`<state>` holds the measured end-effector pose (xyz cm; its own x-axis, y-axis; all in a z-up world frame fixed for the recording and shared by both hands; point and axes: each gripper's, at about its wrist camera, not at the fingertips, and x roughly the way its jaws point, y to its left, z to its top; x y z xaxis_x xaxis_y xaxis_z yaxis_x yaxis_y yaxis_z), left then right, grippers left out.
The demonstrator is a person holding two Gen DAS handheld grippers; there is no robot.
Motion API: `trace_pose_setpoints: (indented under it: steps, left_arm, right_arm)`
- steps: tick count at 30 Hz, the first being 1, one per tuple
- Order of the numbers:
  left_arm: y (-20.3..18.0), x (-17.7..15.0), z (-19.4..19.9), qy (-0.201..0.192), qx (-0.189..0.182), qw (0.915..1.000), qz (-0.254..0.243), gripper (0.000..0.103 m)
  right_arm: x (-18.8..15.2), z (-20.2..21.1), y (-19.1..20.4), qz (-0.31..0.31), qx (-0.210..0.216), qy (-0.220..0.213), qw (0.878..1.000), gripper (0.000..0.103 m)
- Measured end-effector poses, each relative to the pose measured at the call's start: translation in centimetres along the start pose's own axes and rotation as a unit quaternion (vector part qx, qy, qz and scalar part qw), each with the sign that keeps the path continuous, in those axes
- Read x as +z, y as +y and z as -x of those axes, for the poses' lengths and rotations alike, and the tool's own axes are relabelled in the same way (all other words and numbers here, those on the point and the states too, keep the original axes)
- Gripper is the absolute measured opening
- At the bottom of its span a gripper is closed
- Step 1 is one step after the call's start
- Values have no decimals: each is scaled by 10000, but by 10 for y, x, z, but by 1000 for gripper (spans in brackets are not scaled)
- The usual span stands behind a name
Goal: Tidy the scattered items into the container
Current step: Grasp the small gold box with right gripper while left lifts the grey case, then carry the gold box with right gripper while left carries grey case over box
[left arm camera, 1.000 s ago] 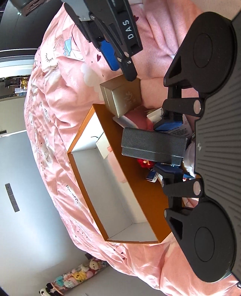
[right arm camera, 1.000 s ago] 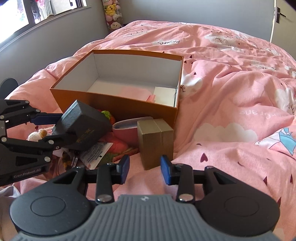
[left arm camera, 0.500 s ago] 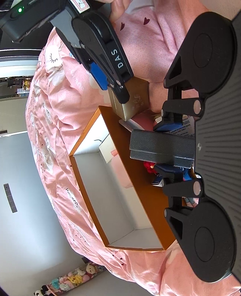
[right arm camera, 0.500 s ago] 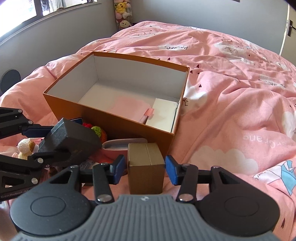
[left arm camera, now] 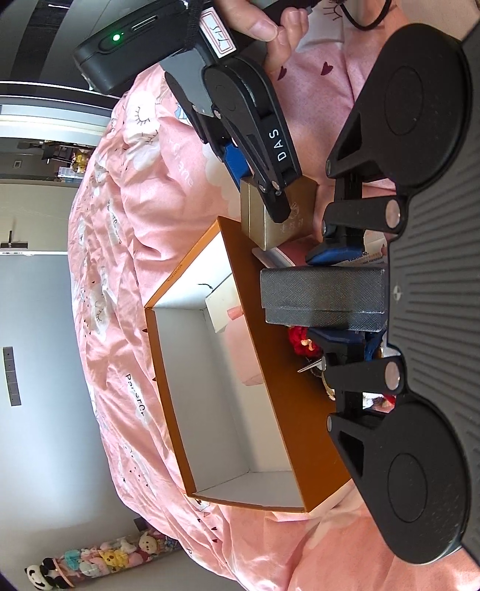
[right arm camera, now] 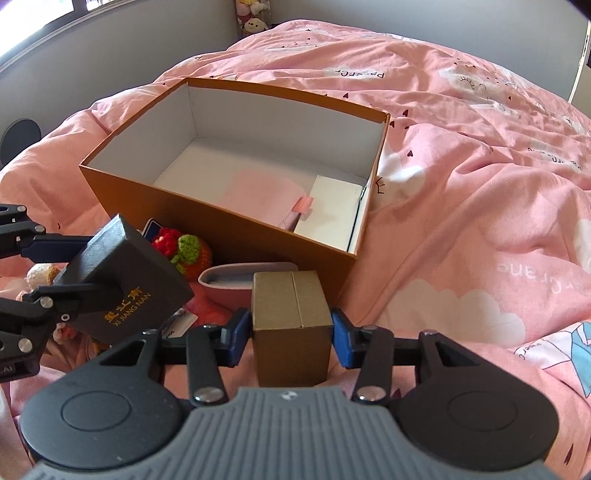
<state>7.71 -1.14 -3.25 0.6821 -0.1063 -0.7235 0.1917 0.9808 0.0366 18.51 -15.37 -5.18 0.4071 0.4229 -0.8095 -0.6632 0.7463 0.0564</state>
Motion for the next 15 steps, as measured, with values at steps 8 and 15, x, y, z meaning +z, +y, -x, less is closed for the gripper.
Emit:
trace_pose_setpoints:
  steps: [8,15]
  left_arm:
    - [10,6,18,-248,-287,9986,356,41]
    - [21,19,32,-466,-517,9955,646,41]
  right_arm:
    - [5,24,10,216,-67,-253,9994,49]
    - [20,53,21,378,33,-652,9971,49]
